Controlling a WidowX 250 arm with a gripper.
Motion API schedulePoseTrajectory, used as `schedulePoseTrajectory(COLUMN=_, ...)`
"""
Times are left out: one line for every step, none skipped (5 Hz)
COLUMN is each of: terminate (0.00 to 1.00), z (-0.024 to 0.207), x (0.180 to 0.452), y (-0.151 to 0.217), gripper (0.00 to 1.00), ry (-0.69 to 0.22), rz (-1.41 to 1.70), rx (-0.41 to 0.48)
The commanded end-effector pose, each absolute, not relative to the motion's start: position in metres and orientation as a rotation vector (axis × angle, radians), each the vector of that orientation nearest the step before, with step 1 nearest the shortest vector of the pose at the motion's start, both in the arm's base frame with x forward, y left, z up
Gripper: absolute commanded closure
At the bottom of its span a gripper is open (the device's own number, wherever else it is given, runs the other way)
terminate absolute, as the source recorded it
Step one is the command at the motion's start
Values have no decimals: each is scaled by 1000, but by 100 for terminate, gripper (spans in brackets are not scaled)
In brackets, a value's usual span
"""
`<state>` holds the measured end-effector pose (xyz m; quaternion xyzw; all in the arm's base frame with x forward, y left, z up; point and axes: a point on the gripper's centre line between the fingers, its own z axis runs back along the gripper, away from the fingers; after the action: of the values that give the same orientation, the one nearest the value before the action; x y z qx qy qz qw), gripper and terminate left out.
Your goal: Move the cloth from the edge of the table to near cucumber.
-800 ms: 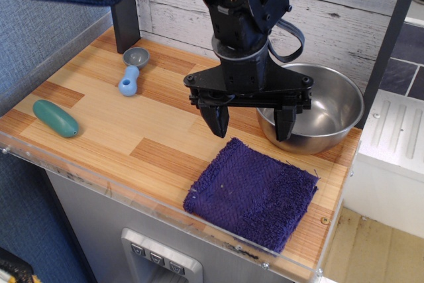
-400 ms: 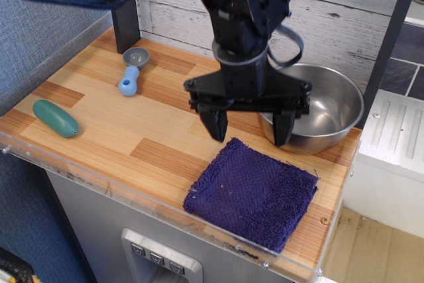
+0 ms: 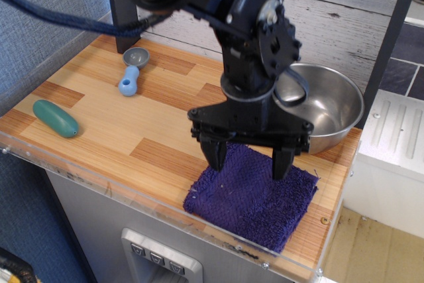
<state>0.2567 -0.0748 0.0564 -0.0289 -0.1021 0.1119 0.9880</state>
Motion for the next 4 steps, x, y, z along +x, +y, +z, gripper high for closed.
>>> schedulePoseTrajectory(terminate=0, z=38, x=252, y=-80, gripper=0, ry=-178, rz=187, rx=-31)
schedulePoseTrajectory(terminate=0, z=25, x=250, y=-77, gripper=0, ry=-159, rz=184, rx=-4)
schedulePoseTrajectory(terminate=0, z=18, x=251, y=-72, gripper=0, ry=-156, rz=193, rx=11)
schedulePoseTrajectory(terminate=0, z=15, x=251, y=-63, gripper=0, ry=-158, rz=219, rx=16)
